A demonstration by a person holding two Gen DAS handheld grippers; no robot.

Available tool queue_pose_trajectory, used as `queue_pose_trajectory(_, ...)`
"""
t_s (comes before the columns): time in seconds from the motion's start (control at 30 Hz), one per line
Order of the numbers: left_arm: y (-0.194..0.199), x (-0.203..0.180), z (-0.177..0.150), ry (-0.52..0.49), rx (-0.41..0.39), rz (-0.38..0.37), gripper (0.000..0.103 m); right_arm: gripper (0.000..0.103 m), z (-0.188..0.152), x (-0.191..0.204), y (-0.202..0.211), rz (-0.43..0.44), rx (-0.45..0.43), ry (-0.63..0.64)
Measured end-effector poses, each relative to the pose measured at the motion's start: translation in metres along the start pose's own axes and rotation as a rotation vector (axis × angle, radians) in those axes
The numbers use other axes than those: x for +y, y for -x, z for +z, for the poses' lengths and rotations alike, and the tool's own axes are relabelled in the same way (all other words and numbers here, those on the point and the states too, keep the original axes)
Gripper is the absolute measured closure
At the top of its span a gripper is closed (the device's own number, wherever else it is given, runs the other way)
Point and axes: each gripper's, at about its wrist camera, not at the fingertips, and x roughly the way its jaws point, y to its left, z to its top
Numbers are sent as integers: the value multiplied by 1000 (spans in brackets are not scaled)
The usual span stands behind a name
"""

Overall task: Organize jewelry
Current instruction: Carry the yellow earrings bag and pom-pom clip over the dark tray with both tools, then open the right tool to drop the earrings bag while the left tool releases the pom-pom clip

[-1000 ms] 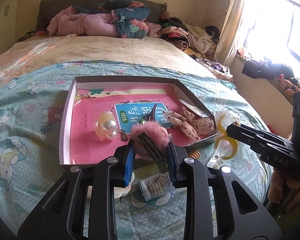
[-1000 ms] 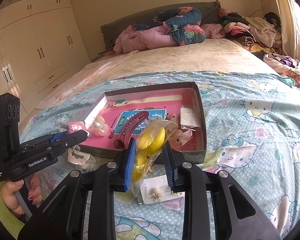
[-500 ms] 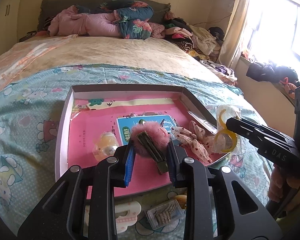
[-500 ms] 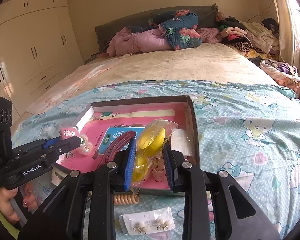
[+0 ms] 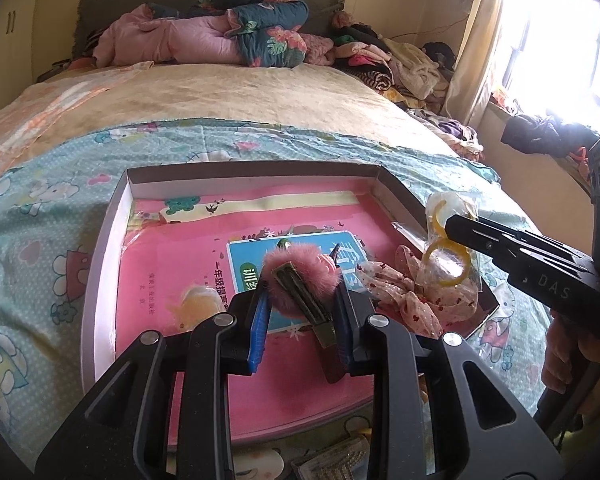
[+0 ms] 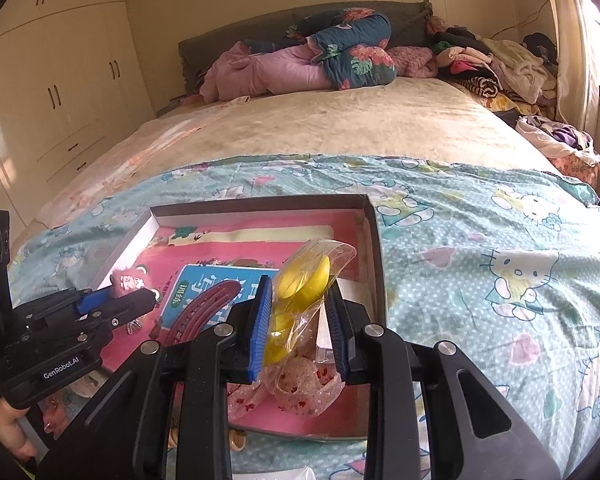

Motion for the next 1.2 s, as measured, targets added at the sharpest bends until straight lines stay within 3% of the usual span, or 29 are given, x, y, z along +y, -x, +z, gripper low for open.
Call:
queue_pose_trajectory(0.33, -19, 3, 8, -8, 27, 26, 82, 77, 7, 2, -25, 17, 46, 5)
queue_pose_trajectory(0.73, -27, 9, 6, -18, 50, 65, 81, 74, -8, 17, -47, 14, 107, 29)
queue_pose_trajectory(0.83, -26, 10, 6, -16, 49, 68, 81, 61, -11, 18, -41, 0, 92, 36)
queue_pose_trajectory(1.2, -13, 11, 4, -4, 30, 78, 70, 44, -16, 6, -9, 6, 35, 3)
